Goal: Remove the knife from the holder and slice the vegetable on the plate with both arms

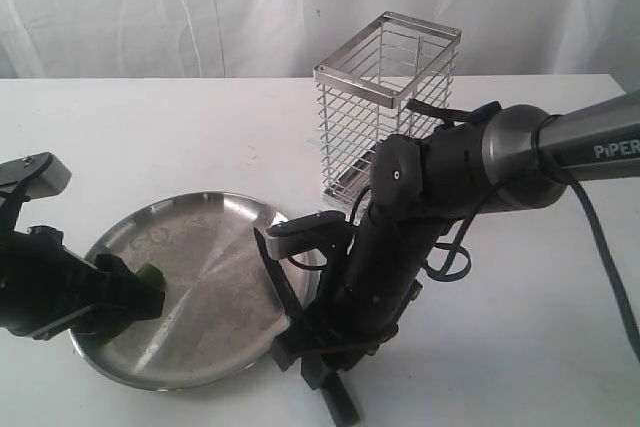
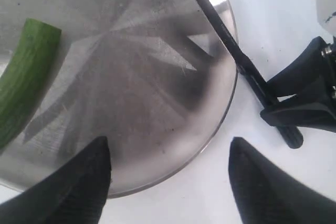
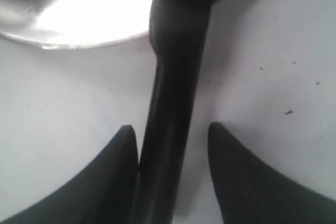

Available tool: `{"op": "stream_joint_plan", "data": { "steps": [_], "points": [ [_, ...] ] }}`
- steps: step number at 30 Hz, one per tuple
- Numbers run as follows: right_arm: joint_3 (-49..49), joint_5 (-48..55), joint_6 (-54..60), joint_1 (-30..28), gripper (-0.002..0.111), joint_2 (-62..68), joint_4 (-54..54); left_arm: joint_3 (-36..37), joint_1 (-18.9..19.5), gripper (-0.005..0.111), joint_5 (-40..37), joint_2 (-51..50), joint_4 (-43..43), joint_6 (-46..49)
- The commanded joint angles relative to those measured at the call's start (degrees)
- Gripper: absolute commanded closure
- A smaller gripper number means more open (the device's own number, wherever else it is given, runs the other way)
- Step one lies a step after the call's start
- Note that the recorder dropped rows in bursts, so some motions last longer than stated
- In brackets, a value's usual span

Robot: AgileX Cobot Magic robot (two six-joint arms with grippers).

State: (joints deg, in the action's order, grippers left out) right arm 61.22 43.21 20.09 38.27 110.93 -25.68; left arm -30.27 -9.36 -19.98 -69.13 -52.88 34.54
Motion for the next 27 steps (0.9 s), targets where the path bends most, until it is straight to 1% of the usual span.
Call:
{"op": "stream_joint_plan", "data": {
  "steps": [1, 8, 11, 15, 17, 27],
  "points": [
    [-1.27, -5.07, -0.37, 0.02, 0.074, 3.13, 4.65, 0.42, -0.05, 0.04, -0.57, 0.46, -1.08, 0.21],
    [-1.03, -4.85, -0.19, 0.02, 0.08, 2.9, 4.65, 0.42, -0.05, 0.04, -0.46, 0.46, -1.08, 0.21],
    [-0.31, -4.96, 0.6, 0.02, 0.086, 2.22, 4.77, 0.42, -0.05, 0.04, -0.25, 0.46, -1.08, 0.21],
    [1.31, -4.8, 0.88, 0.02, 0.098, 1.4, 4.77, 0.42, -0.05, 0.04, -0.14, 0.46, -1.08, 0.21],
    [2.46, -4.66, 0.88, 0.02, 0.101, 1.13, 4.77, 0.42, -0.05, 0.04, -0.14, 0.46, -1.08, 0.21],
    [8.92, -0.94, 0.88, 0.02, 0.101, 1.13, 4.89, 0.42, -0.05, 0.04, -0.14, 0.46, -1.08, 0.21]
  ]
}}
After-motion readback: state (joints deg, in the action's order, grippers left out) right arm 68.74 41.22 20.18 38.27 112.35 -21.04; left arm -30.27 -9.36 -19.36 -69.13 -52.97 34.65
